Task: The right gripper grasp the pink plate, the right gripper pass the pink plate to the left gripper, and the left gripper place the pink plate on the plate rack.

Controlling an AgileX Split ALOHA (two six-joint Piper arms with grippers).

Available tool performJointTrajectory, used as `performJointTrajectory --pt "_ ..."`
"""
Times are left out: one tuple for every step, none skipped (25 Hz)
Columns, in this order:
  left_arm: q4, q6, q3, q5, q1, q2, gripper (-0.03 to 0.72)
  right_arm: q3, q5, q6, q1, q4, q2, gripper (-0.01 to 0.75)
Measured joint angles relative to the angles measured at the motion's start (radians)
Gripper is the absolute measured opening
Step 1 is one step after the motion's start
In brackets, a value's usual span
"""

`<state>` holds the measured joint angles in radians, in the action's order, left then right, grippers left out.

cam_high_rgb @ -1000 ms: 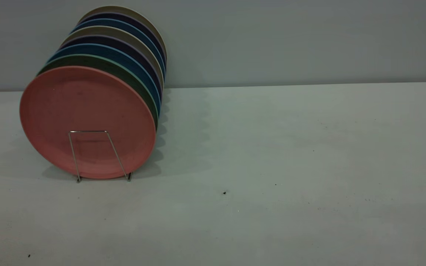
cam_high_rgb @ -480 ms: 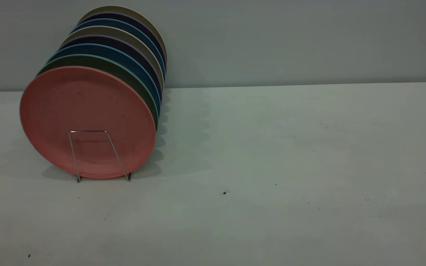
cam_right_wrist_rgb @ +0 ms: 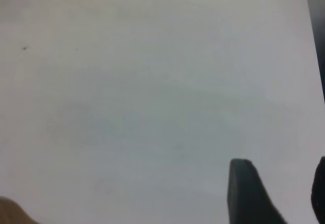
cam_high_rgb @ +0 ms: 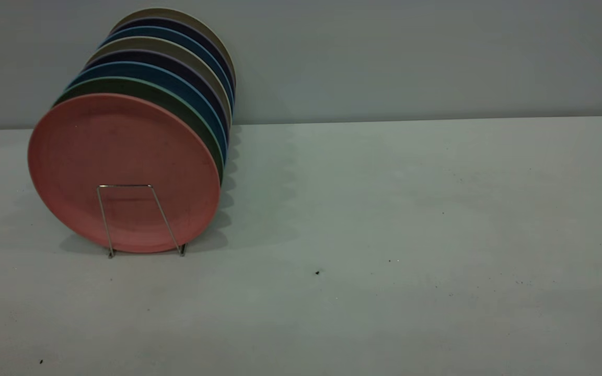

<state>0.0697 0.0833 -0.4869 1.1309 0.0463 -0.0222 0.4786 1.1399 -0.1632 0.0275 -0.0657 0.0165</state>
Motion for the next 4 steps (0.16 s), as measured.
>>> performJointTrajectory --pt "0.000 0.000 0.000 0.000 0.000 0.000 0.350 0.000 0.000 0.000 0.000 0.000 0.000 0.324" --pt "0.000 0.000 0.000 0.000 0.000 0.000 0.350 0.000 0.000 0.000 0.000 0.000 0.000 0.324" --pt "0.000 0.000 0.000 0.000 0.000 0.000 0.350 0.000 0.000 0.000 0.000 0.000 0.000 0.324" --pt "0.000 0.000 0.000 0.000 0.000 0.000 0.350 0.000 0.000 0.000 0.000 0.000 0.000 0.324"
